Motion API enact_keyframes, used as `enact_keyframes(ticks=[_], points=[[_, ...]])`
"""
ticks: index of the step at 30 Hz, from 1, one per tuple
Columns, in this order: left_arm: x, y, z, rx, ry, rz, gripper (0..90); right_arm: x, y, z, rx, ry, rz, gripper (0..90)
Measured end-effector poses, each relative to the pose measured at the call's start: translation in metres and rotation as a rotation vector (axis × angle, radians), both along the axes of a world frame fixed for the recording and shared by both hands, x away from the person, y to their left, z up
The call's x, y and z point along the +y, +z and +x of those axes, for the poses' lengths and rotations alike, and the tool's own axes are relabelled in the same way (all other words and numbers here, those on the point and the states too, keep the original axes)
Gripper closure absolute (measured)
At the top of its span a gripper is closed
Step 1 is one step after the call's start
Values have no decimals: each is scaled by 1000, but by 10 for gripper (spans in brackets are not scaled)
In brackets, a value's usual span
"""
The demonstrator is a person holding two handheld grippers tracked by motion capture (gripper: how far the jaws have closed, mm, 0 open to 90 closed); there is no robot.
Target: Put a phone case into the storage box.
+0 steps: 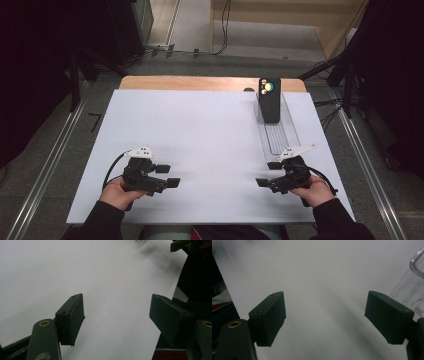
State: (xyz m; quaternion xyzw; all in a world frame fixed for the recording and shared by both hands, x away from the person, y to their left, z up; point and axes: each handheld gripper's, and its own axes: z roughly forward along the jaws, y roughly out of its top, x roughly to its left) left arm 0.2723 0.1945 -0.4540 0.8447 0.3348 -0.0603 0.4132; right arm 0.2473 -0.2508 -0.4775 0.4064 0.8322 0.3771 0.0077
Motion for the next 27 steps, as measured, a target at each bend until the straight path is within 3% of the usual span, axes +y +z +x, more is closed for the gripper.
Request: enact_keyframes(ticks=[11, 27], points=[[3, -4, 3, 5, 17, 7, 280, -10, -6, -3, 4, -14, -10, 155], [2, -5, 3, 10, 6, 6, 280, -10, -7, -1, -5, -12, -16, 155]])
